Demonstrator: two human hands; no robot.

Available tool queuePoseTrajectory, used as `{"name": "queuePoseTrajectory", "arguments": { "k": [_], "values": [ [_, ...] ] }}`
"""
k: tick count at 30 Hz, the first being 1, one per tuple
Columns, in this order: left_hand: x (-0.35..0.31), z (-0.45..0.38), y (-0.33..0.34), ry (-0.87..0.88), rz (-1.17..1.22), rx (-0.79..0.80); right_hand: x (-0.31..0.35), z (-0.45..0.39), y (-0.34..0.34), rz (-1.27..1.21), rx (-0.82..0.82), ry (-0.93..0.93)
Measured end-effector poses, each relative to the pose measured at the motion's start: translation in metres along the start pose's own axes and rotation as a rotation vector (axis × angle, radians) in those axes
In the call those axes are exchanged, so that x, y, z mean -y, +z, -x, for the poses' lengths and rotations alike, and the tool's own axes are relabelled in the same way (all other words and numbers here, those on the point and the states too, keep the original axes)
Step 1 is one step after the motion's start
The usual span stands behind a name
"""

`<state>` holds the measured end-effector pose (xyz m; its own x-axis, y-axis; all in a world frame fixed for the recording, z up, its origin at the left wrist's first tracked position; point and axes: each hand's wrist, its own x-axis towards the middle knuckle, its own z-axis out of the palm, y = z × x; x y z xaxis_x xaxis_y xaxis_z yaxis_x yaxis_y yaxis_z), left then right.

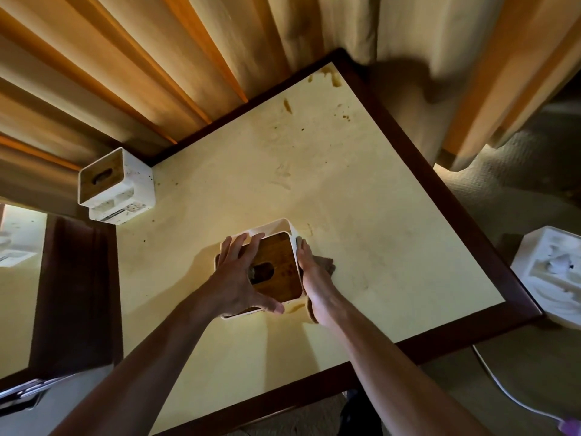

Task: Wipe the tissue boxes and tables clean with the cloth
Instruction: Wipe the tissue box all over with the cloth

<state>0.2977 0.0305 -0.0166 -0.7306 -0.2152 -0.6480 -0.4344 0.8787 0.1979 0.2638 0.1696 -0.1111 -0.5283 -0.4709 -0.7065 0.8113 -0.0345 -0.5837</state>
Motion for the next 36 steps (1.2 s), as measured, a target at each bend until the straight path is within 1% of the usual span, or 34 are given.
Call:
{"name": "queuePoseTrajectory", "arguments": {
  "k": [3,6,9,11,14,17,21,24,28,30,33,36],
  "values": [
    [0.002,-0.001,0.001,-0.003,0.020,-0.001,0.033,0.003,0.005,0.029,-0.015,0.077],
    [0.003,-0.002,0.000,-0.004,0.014,0.003,0.057,-0.003,0.010,0.086,-0.014,0.077],
    [0.001,-0.001,-0.001,-0.001,0.000,0.011,0.054,-0.014,0.012,0.153,-0.039,-0.068],
    [0.000,-0.002,-0.001,0.001,0.001,0.011,0.055,-0.003,0.013,0.157,-0.045,-0.161],
    [0.001,-0.002,0.000,-0.001,0.003,0.009,0.053,0.022,0.006,0.033,-0.035,-0.293],
    [0.003,-0.003,0.001,-0.011,-0.017,0.016,0.034,0.032,-0.003,-0.003,-0.010,-0.404],
    [0.003,-0.003,0.001,-0.012,-0.001,0.010,0.012,0.042,-0.008,-0.086,0.091,-0.472],
    [0.001,-0.002,0.000,-0.011,0.008,0.002,-0.002,0.048,-0.010,-0.134,0.112,-0.507],
    [0.000,-0.001,0.000,-0.014,-0.002,0.001,-0.014,0.055,-0.010,-0.130,0.117,-0.437],
    [0.001,-0.002,0.000,-0.018,0.006,0.002,-0.015,0.058,-0.009,-0.078,0.106,-0.392],
    [0.000,-0.001,0.001,-0.019,0.000,-0.003,-0.016,0.059,-0.009,-0.029,0.134,-0.294],
    [0.001,-0.002,0.002,-0.018,-0.008,-0.003,-0.020,0.045,-0.008,-0.059,0.145,-0.216]
  ]
}}
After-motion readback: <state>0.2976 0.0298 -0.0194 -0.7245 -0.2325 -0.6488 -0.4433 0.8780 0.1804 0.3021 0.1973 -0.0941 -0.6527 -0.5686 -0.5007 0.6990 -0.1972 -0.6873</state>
